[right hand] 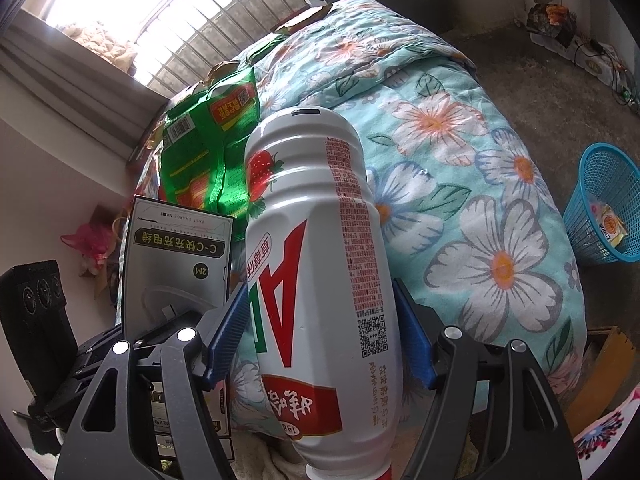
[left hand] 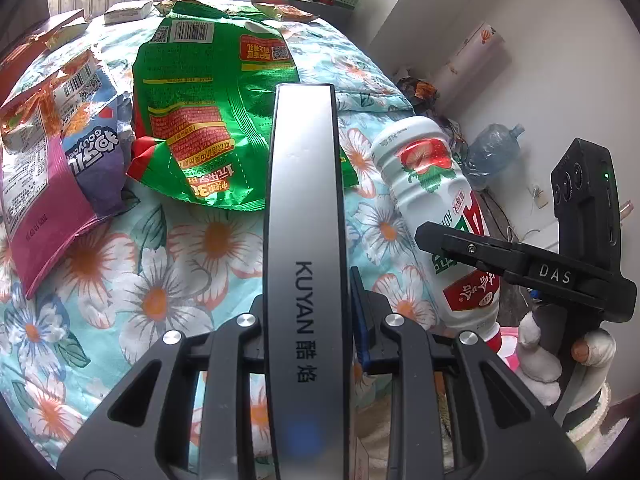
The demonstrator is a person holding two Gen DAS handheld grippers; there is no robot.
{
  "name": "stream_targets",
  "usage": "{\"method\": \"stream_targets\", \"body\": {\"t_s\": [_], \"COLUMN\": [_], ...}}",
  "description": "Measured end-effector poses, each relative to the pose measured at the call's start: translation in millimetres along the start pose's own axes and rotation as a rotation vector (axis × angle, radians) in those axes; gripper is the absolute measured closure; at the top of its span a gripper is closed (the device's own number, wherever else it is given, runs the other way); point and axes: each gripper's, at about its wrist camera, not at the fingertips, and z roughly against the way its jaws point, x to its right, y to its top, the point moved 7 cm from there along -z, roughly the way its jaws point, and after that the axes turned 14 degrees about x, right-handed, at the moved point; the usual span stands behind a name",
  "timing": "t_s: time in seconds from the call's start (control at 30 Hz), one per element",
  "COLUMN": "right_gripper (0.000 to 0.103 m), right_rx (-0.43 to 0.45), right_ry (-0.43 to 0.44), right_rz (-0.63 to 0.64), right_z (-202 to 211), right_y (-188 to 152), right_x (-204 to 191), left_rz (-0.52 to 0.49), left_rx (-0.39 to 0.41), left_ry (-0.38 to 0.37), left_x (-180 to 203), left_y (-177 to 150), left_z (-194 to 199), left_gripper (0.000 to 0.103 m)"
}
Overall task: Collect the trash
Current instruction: 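Hold the silver box in the left tool and the AD bottle in the right tool above the bed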
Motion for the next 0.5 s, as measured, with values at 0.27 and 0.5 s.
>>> {"method": "stream_targets", "body": {"t_s": [0.27,0.5], "right_gripper": [0.041,0.042], "right_rx": [0.015,0.03], "right_ry": [-0.002,0.018], "right_rz": [-0.007,-0.019], "right_z": [5,14], "right_y": [0,1], "right_x": [2,3], "left_rz": [-0.033,-0.052], "left_rx": [0.022,0.051], "left_ry": [0.007,0.01], "left_x": [0,-6], "left_y": [5,9], "left_z": [4,13], "left_gripper": [0.079,0.08]}}
